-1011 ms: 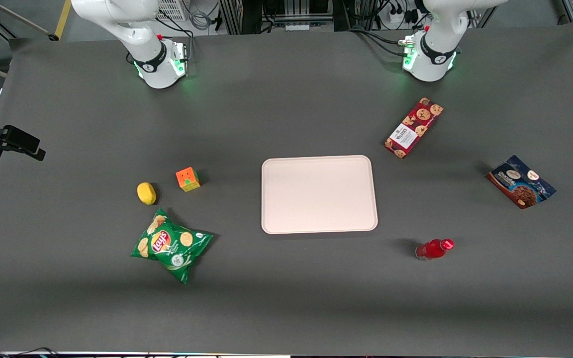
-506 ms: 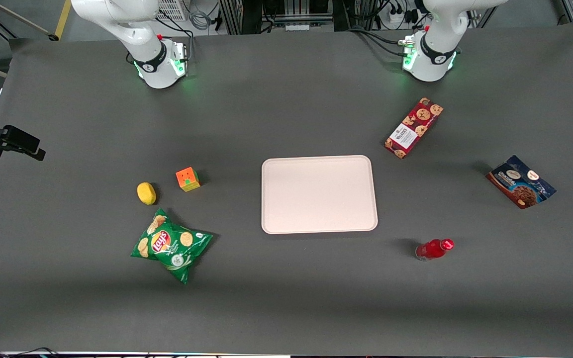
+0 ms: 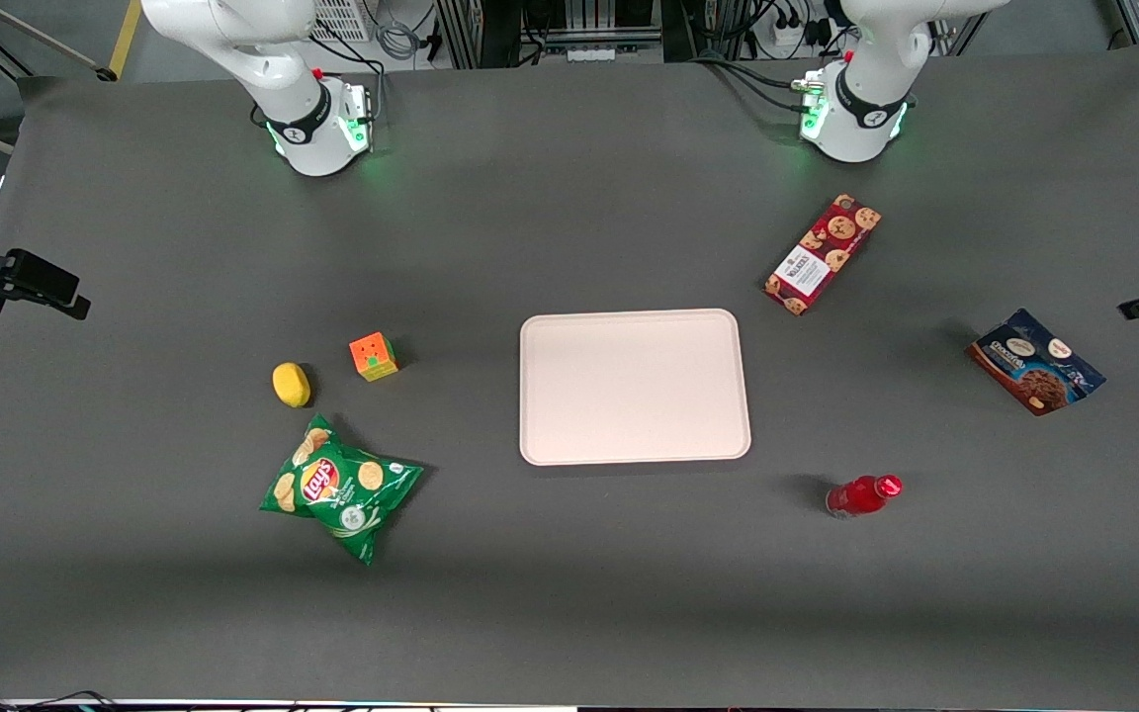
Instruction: Place cookie box on tray
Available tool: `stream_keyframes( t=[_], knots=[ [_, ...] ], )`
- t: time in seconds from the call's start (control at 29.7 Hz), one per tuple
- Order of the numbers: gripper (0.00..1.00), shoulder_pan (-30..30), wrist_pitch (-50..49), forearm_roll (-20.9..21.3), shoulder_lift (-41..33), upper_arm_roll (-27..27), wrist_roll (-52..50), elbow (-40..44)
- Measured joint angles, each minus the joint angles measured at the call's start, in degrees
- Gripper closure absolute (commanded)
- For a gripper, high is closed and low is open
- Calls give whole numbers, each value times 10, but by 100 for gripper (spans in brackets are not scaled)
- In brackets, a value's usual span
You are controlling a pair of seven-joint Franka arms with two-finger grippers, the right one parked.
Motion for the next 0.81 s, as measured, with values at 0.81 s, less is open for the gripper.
stream_keyframes(
  t=[0.81],
  knots=[
    [0,17,364,-19,65,3,35,-235]
  ],
)
